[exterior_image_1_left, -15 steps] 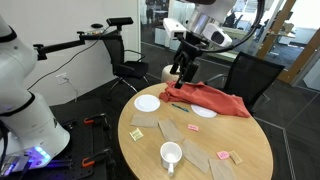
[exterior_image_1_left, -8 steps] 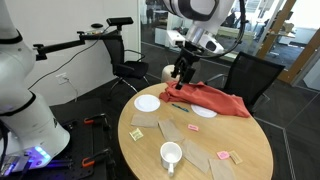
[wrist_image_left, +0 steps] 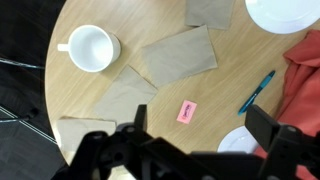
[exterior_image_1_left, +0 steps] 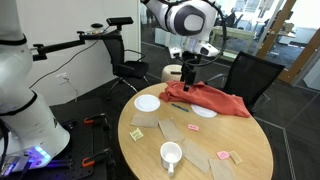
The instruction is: Put the marker in the mug
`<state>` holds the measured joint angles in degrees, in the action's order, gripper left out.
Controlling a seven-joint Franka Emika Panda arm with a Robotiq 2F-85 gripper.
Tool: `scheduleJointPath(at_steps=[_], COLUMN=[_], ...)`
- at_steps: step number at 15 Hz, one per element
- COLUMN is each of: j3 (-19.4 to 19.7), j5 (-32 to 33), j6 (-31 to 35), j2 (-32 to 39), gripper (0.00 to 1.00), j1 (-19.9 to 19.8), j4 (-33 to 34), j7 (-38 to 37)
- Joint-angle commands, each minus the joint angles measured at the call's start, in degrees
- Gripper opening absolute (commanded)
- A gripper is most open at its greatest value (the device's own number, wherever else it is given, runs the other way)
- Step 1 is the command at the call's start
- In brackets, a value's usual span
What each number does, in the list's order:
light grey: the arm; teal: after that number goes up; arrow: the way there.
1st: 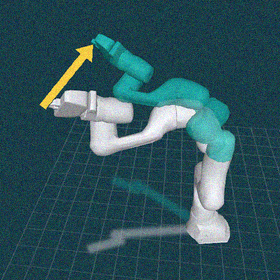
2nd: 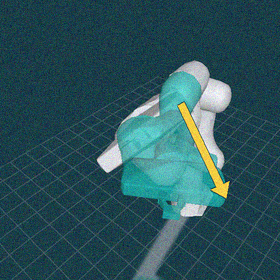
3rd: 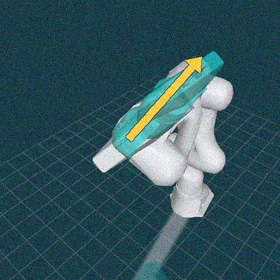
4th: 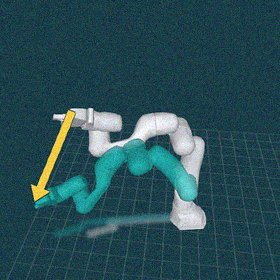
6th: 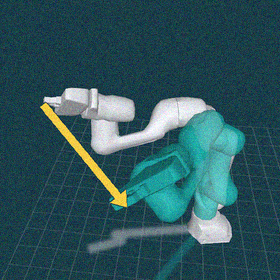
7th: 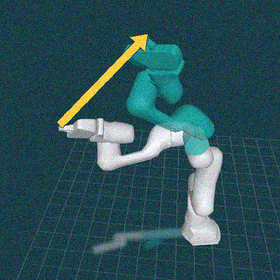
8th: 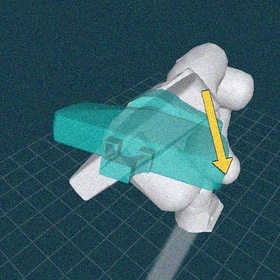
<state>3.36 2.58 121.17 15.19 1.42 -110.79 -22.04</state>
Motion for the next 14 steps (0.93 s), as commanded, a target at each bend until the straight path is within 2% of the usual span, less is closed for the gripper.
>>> scheduleJointPath(at_steps=[1, 5, 14], j3=[0.3, 0.7, 0.4], j5=[1.4, 0.6, -5.5], j6=[6.7, 10.3, 9.8], j2=[3.8, 8.7, 20.0], gripper=[1.00, 1.00, 1.00], j1=[1.9, 3.9, 5.0], j4=[0.8, 3.1, 12.7], j7=[-7.0, -12.3, -21.5])
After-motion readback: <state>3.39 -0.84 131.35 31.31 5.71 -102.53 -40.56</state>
